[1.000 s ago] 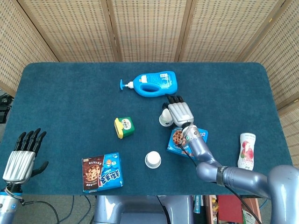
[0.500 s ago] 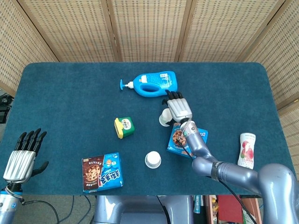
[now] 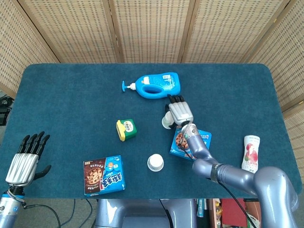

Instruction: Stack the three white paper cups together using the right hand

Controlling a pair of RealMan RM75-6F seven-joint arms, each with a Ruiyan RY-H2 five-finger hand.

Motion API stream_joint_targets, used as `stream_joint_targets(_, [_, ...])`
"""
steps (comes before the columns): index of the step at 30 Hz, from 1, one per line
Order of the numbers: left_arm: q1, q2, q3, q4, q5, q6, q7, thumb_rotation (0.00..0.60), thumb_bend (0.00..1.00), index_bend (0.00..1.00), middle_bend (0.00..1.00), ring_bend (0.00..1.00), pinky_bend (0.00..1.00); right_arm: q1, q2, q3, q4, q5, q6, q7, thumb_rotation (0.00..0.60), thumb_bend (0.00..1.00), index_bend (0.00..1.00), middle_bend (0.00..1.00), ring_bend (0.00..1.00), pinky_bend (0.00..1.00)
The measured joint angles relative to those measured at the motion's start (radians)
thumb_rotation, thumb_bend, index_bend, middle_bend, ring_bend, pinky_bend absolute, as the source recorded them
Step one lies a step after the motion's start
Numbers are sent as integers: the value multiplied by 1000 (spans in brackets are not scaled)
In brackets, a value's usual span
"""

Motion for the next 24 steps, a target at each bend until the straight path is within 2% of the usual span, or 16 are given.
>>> stream_joint_targets(12, [-2,-1,2,-1,2,0,0,600,264,0,0,0,0,-4,-1,5,-12,-34,12,12,600,98,519,126,0,90])
stream_joint_targets(24, [-2,1,4,-4,7,4,-4,600,264,0,0,0,0,13,94,38,-179,-20,78,-64,600,99,519,126,0,90])
